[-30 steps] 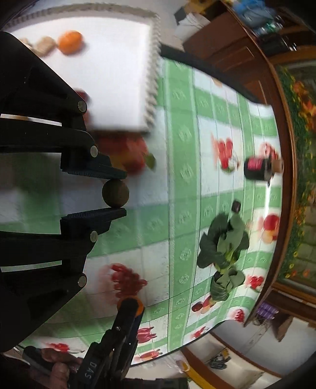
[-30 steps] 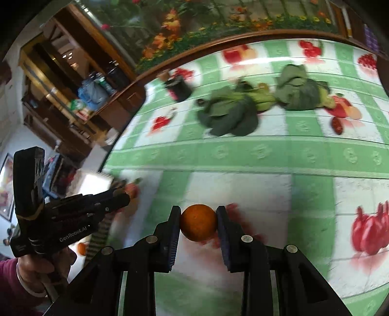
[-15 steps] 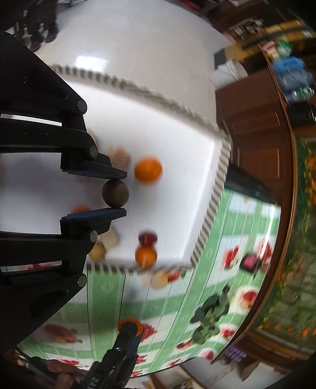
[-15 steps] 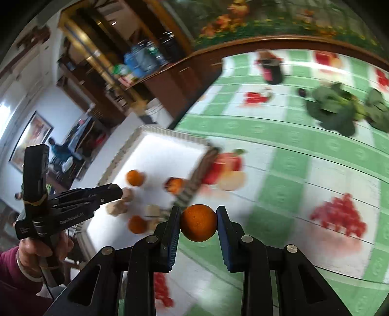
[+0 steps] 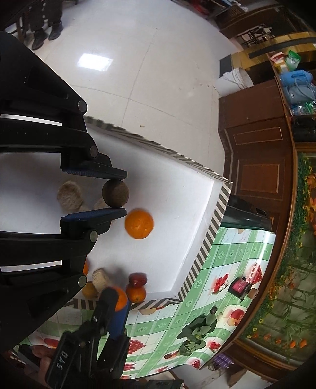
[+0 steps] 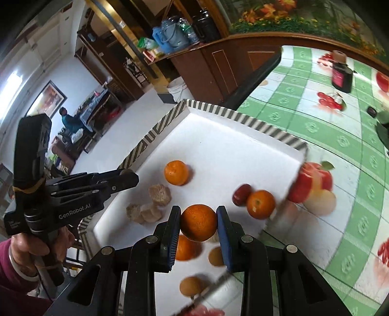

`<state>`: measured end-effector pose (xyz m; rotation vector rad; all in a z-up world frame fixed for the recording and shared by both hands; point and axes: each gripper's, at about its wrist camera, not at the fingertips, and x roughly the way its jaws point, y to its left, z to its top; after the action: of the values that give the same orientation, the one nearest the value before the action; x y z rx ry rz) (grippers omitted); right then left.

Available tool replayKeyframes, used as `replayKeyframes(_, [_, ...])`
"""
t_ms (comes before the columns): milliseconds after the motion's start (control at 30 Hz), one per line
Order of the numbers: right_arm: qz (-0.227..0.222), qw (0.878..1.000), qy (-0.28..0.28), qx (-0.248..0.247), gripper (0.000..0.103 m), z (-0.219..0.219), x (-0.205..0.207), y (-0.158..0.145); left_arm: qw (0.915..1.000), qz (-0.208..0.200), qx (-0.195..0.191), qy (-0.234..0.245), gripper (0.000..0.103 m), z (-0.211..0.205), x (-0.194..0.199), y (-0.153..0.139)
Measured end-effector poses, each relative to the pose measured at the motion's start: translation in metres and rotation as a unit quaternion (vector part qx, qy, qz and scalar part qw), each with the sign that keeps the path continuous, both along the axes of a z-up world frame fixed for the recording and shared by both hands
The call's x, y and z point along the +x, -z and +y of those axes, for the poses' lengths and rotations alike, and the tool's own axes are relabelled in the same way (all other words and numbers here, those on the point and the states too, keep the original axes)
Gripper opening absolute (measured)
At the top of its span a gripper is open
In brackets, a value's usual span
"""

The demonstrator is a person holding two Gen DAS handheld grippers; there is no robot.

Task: Organize fruits
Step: 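Carry the kiwi and orange over the white tray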

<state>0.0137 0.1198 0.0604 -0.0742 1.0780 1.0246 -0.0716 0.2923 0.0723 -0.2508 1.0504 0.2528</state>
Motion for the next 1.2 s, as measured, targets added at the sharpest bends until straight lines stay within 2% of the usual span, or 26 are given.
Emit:
replayKeyframes(367, [-0.009,1.000,0.010,-0.025,0.029,0.022,0.004,0.015,0.9996,0.012,0.003,0.024,0.023,0.007,0.029,0.015])
replayKeyframes(1200, [-0.007,0.999,0.023,-0.029,0.029,0.031,0.015,0.024,0.9992,0.020,0.009,0.034,0.023,0.002,0.046,0.026])
